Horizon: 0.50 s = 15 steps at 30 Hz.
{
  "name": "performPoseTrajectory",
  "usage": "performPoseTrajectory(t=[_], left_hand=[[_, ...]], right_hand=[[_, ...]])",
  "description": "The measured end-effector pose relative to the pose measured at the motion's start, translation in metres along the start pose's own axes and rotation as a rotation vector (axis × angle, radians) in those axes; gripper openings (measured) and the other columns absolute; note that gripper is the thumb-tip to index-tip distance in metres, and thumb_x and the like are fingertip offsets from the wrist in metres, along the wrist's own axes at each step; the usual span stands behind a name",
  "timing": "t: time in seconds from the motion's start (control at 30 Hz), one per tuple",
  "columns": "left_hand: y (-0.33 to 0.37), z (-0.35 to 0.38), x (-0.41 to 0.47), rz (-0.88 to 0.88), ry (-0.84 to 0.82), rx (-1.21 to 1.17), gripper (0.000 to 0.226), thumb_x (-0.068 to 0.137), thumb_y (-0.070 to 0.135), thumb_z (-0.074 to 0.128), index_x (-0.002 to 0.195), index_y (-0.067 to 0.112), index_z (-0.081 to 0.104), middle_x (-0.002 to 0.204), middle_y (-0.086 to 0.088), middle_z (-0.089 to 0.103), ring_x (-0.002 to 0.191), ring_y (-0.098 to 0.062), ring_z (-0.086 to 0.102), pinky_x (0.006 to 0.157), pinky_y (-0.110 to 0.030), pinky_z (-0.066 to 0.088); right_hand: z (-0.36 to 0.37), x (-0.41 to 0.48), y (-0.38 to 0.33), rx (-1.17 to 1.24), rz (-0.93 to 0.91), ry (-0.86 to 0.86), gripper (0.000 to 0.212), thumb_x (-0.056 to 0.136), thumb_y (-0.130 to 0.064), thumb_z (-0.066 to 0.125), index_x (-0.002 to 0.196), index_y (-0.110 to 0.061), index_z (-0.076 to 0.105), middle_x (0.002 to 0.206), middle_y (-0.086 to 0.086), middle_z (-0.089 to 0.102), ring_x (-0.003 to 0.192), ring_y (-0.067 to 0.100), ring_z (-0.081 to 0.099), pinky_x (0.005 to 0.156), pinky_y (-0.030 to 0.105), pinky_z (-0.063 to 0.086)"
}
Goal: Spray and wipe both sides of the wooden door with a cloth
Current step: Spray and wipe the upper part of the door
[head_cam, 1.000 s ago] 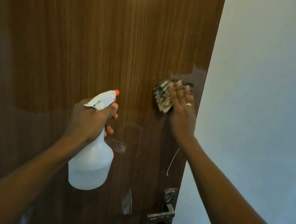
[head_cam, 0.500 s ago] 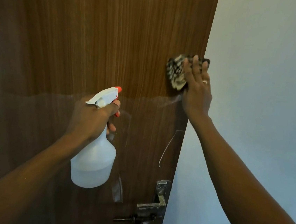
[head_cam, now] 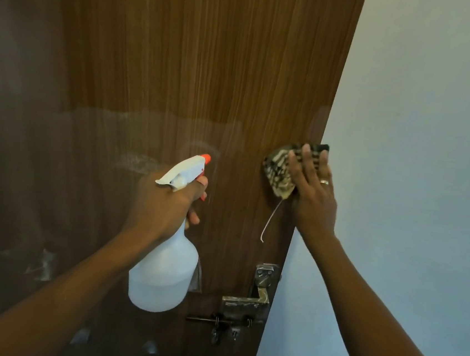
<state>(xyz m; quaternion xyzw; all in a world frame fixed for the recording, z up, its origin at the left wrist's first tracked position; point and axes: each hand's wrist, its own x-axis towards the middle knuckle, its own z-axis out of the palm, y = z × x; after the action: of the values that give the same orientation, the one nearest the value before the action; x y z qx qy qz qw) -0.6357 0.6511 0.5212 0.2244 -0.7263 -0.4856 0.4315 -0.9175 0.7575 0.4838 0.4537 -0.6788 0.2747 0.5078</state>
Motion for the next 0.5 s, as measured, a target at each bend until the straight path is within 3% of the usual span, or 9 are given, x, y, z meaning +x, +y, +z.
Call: performPoseTrajectory(t=[0.1,0.17,0.23,0.3,0.37,0.5], left_hand=[[-0.006,-0.002,-0.010,-0.007,0.017,-0.023,0.005,0.088,0.031,0.061,0.088,0.026,0.061,0.087,-0.004,0.070,0.058,-0.024,0.064,0.049,-0.023,0.051],[-0.011,-0.005,-0.016,-0.006,0.048,-0.022,0.009,0.087,0.032,0.063,0.092,0.025,0.063,0.087,-0.003,0.071,0.059,-0.025,0.065,0.051,-0.025,0.051],[-0.017,-0.007,-0.020,-0.023,0.066,-0.018,0.016,0.087,0.030,0.063,0.099,0.020,0.064,0.087,-0.003,0.071,0.059,-0.026,0.065,0.050,-0.025,0.050],[-0.022,-0.007,-0.023,-0.042,0.052,-0.035,0.014,0.086,0.028,0.063,0.097,0.019,0.064,0.089,-0.005,0.071,0.057,-0.024,0.064,0.049,-0.023,0.050],[-0.029,-0.007,-0.026,-0.054,0.042,-0.049,0.010,0.084,0.030,0.064,0.092,0.023,0.064,0.089,-0.006,0.071,0.055,-0.023,0.064,0.049,-0.023,0.051],[-0.036,-0.013,-0.031,-0.075,0.005,-0.075,0.037,0.066,0.049,0.062,0.092,0.023,0.064,0.090,-0.008,0.071,0.055,-0.025,0.064,0.053,-0.028,0.051]], right_hand=[[-0.001,0.038,-0.016,0.097,0.179,0.081,0.065,0.098,-0.008,0.055,0.156,-0.023,0.029,0.164,0.005,0.022,0.151,0.039,0.012,0.107,0.057,0.043],[0.004,0.062,-0.032,0.116,0.248,0.139,0.061,0.099,-0.008,0.048,0.156,-0.023,0.029,0.164,0.006,0.022,0.151,0.039,0.011,0.115,0.057,0.032],[0.011,0.060,-0.040,0.070,0.148,0.136,0.059,0.099,-0.010,0.048,0.155,-0.021,0.032,0.163,0.008,0.024,0.151,0.040,0.011,0.122,0.054,0.018],[0.018,0.033,-0.036,0.010,-0.103,0.068,0.061,0.097,-0.013,0.055,0.154,-0.018,0.035,0.163,0.010,0.024,0.150,0.042,0.013,0.123,0.054,0.012],[0.021,-0.006,-0.023,-0.008,-0.214,-0.006,0.066,0.094,-0.019,0.064,0.153,-0.019,0.036,0.162,0.011,0.025,0.150,0.041,0.014,0.121,0.057,0.016],[0.012,-0.024,-0.008,0.092,0.037,-0.005,0.072,0.093,-0.013,0.065,0.155,-0.023,0.030,0.164,0.006,0.020,0.152,0.037,0.010,0.105,0.063,0.041]])
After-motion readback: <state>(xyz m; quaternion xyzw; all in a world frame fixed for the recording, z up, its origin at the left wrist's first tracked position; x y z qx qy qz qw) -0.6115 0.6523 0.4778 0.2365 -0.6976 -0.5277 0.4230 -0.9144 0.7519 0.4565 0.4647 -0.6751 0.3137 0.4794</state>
